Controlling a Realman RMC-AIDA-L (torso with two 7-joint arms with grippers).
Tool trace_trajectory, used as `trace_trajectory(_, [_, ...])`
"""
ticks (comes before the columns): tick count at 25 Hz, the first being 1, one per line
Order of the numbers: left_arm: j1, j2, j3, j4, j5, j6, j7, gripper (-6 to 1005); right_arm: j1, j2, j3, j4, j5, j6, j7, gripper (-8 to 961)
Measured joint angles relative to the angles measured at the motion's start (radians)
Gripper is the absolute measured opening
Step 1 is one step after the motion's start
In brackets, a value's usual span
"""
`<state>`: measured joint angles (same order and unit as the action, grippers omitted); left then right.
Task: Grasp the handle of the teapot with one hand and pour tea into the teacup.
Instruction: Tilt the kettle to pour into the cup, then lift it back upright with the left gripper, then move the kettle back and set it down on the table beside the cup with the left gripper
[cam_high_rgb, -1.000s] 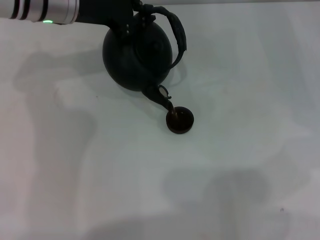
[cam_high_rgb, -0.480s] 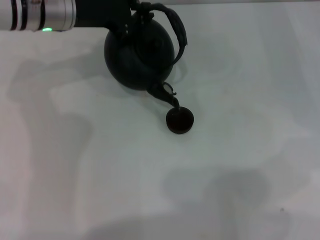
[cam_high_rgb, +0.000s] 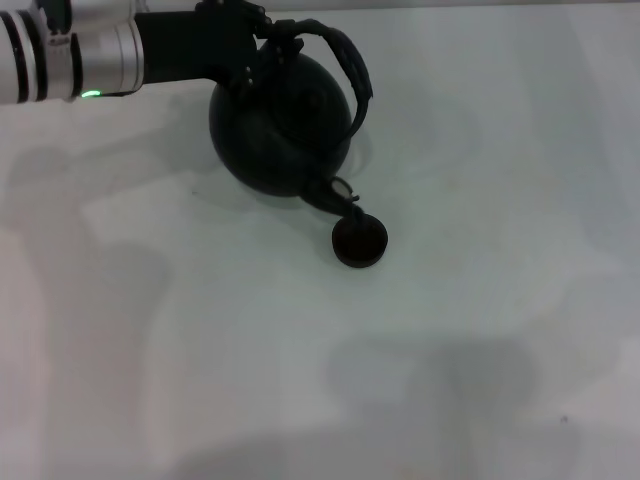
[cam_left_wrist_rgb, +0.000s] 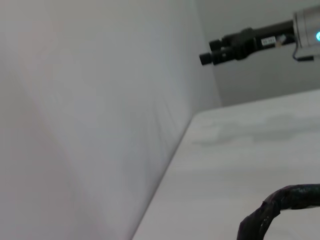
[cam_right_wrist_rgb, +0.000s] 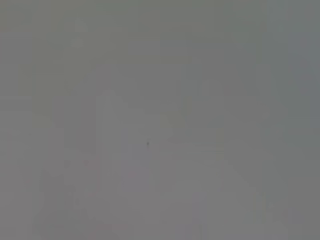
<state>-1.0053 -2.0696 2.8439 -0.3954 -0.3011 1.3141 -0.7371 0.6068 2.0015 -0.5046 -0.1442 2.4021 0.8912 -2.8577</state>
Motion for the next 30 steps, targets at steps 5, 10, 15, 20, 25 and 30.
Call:
trace_trajectory(5, [0.052, 0.000, 0.000, 0.024, -0.117, 0.010, 0.016, 130, -0.006, 0.000, 0.000, 0.000, 0.000, 0.000, 0.000, 846])
trace_trajectory(10, [0.119, -0.001, 0.000, 0.050, -0.221, 0.033, 0.049, 130, -0.007, 0.000, 0.000, 0.000, 0.000, 0.000, 0.000, 846])
trace_trajectory(15, [0.194, -0.004, 0.000, 0.095, -0.352, 0.065, 0.084, 130, -0.001, -0.005, 0.000, 0.001, -0.003, 0.000, 0.000, 846])
trace_trajectory(20, [0.305, -0.008, -0.002, 0.224, -0.586, 0.054, 0.219, 130, 0.014, -0.013, 0.000, 0.002, -0.005, -0.019, -0.001, 846])
trace_trajectory(25, [0.402, -0.009, -0.002, 0.389, -0.785, 0.048, 0.371, 129, 0.031, -0.026, 0.000, 0.008, -0.008, -0.028, -0.001, 846])
trace_trajectory(30, [0.489, -0.012, -0.003, 0.574, -0.969, 0.042, 0.534, 129, 0.057, -0.034, -0.001, 0.011, -0.011, -0.038, -0.006, 846])
